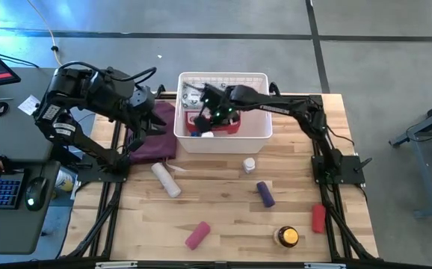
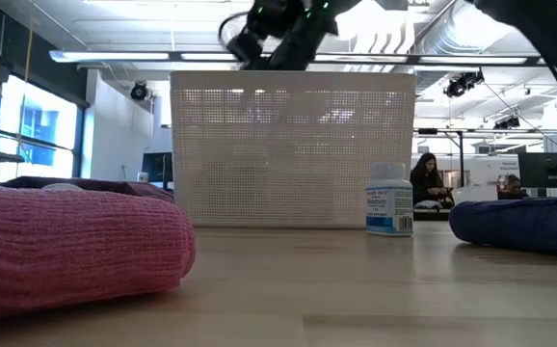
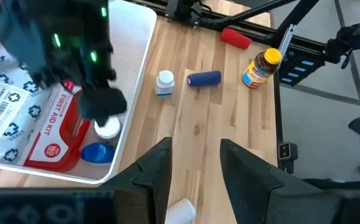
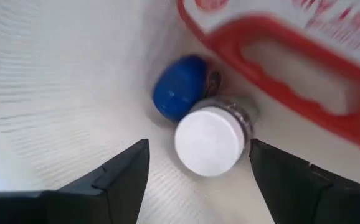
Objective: Pick & place medical supplies in basket/bin
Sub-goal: Put the yellow pill bottle into the white bin
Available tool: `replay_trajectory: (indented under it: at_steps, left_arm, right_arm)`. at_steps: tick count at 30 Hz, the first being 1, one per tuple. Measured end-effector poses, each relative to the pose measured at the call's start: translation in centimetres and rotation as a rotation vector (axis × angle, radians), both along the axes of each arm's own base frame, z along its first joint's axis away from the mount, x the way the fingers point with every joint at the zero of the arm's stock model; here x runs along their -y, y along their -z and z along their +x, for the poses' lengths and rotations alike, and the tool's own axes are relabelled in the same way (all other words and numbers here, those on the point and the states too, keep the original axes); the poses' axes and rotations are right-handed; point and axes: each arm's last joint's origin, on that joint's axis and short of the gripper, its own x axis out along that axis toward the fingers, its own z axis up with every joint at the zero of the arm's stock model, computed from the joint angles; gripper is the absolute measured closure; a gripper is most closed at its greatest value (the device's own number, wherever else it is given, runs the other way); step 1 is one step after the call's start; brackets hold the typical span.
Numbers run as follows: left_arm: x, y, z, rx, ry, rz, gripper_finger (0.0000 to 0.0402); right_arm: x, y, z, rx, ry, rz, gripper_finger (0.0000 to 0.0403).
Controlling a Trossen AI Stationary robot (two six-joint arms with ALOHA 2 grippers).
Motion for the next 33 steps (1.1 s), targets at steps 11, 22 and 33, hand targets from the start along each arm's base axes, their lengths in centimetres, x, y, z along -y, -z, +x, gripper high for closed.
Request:
replay_trajectory:
  at_steps: [11, 22, 33]
  left_arm:
    - [0.0, 0.0, 0.0, 0.0, -0.018, -0.009, 0.0231]
    - [-0.4, 0.1, 0.4, -0.003, -0.183, 0.009, 0.0231]
    - [-0.5, 0.4, 1.7, 0.001, -0.296, -0.051, 0.0231]
  right_arm:
    - [-2.0, -10.2, -6.4, 0.177, -0.073, -0.141, 0.0138]
    - [-14.8, -14.1, -14.7, -0.064, -0.538, -0.078, 0.0137]
    - [-25.9, -12.4, -18.1, -0.113, -0.915, -0.183, 0.0137]
